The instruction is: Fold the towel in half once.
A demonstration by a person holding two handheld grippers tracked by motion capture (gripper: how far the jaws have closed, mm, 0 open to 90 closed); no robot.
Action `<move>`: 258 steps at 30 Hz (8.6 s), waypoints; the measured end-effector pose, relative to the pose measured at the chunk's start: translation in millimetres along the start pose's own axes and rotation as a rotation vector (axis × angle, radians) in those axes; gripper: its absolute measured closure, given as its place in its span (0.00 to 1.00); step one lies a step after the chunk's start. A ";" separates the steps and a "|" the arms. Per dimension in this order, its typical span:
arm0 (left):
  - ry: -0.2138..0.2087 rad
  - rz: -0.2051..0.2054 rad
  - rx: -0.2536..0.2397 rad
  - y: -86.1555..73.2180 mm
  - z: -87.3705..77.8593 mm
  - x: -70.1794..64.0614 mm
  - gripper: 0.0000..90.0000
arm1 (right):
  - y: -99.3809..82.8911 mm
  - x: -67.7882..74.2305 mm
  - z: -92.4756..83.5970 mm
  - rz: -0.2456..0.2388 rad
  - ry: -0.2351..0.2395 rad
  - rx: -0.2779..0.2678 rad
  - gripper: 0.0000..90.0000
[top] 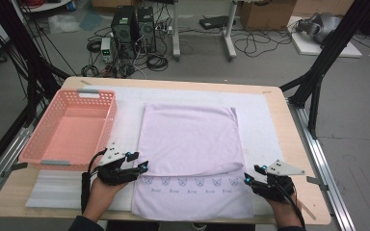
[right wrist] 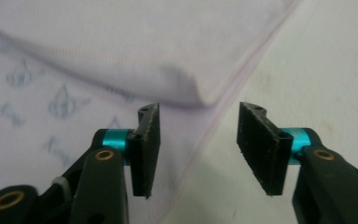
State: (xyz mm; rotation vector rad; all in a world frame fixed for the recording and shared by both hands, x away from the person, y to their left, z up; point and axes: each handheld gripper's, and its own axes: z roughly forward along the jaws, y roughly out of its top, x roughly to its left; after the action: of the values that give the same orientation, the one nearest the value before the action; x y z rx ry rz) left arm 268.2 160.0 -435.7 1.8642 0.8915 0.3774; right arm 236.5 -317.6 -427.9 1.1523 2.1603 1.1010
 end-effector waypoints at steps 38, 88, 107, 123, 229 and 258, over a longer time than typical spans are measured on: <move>-0.055 0.110 0.042 -11.0 -49.1 -42.7 0.97 | -10.8 -3.0 -28.9 -0.091 0.229 -0.040 0.95; 0.096 -0.169 0.000 73.5 86.0 73.2 0.43 | 78.2 -85.3 145.3 0.111 -0.067 0.097 0.94; 0.221 -0.297 0.073 79.6 128.8 121.3 0.43 | 98.5 -108.3 175.9 0.137 -0.042 0.073 0.63; 0.315 -0.187 0.072 83.6 120.9 117.0 0.61 | 101.4 -103.7 170.2 0.108 -0.213 0.028 0.76; 0.050 -0.052 0.055 -19.4 -18.9 -15.5 0.67 | 10.2 -8.0 7.4 0.071 -0.027 -0.020 0.63; 0.045 0.018 0.023 -18.4 -37.5 -32.1 0.98 | -18.5 11.8 1.3 -0.007 0.187 0.043 0.97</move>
State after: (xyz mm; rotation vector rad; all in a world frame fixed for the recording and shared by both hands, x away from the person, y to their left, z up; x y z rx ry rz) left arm 216.0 165.5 -430.7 1.8925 0.9138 0.4232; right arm 222.2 -313.3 -444.1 1.0977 2.3380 1.2071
